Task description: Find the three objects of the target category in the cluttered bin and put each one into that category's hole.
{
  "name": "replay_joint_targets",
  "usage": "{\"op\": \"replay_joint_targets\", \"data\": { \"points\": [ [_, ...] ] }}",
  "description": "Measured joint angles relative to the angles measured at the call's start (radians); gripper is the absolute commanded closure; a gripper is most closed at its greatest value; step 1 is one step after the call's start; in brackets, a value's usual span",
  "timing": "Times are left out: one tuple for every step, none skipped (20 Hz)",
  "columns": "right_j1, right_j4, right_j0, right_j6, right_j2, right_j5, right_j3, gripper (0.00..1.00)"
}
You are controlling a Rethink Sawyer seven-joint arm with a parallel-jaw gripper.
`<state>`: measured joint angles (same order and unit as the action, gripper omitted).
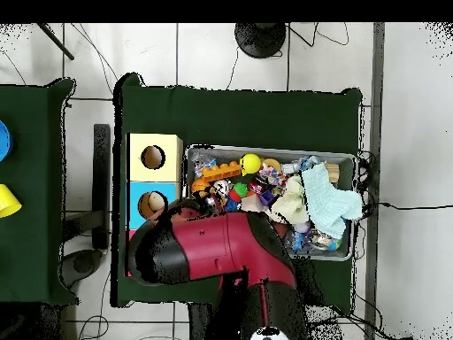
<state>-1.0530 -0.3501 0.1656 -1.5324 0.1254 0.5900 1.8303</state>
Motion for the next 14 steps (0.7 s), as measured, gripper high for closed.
{"op": "replay_joint_targets", "data": {
  "points": [
    [0.003, 0.006, -0.018, -0.009, -0.013, 0.000, 0.000, 1.00],
    [0.006, 0.012, -0.029, -0.016, -0.021, 0.000, 0.000, 1.00],
    [0.008, 0.017, -0.040, -0.023, -0.028, 0.000, 0.000, 1.00],
    [0.010, 0.024, -0.049, -0.031, -0.034, 0.000, 0.000, 1.00],
    [0.012, 0.030, -0.056, -0.036, -0.037, 0.000, 0.000, 1.00],
    [0.015, 0.038, -0.064, -0.043, -0.042, 0.000, 0.000, 1.00],
    [0.019, 0.051, -0.077, -0.054, -0.049, 0.000, 0.000, 1.00],
    [0.021, 0.059, -0.085, -0.060, -0.052, 0.000, 0.000, 1.00],
    [0.025, 0.078, -0.100, -0.076, -0.059, 0.000, 0.000, 1.00],
    [0.026, 0.086, -0.106, -0.081, -0.062, 0.000, 0.000, 1.00],
    [0.026, 0.092, -0.110, -0.085, -0.063, 0.000, 0.001, 1.00],
    [0.025, 0.106, -0.120, -0.092, -0.067, 0.000, 0.001, 1.00],
    [0.025, 0.114, -0.126, -0.094, -0.070, 0.000, 0.001, 1.00],
    [0.025, 0.121, -0.129, -0.094, -0.071, 0.000, 0.001, 1.00]
  ]
}}
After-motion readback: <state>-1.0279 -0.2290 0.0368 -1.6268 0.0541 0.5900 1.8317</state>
